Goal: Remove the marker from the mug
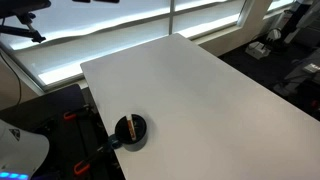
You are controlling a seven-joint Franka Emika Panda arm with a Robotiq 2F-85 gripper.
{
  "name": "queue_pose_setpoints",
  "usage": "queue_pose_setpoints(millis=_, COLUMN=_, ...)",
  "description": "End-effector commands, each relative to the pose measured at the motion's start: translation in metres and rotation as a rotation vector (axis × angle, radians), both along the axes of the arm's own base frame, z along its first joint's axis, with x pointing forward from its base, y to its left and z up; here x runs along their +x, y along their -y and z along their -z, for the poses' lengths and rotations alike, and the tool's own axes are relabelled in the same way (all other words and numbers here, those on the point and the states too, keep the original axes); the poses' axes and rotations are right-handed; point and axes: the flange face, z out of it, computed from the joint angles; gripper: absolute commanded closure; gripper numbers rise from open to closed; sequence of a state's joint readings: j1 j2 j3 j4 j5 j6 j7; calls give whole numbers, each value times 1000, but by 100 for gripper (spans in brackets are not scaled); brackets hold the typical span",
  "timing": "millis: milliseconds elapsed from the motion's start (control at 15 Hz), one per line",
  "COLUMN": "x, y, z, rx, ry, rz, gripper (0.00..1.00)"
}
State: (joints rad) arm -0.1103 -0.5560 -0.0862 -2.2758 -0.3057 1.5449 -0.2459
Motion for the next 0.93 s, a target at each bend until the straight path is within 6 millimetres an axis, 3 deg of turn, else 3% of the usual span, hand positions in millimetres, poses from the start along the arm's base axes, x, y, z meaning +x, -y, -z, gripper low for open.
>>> queue_pose_setpoints(millis=0, x=0, y=0, z=-1, rx=0, ry=-1, rz=0, gripper=0)
queue_pose_setpoints(millis=200, x=0, y=-3, z=9, rx=7, ry=-17, rz=-49, gripper=0)
queue_pose_setpoints(millis=400, x=3, y=-13, z=32, rx=22, ry=-51, rz=-181, gripper=0)
queue_pose_setpoints(millis=867, x=-9, y=-17, z=120, rx=31, ry=-207, rz=-420, gripper=0)
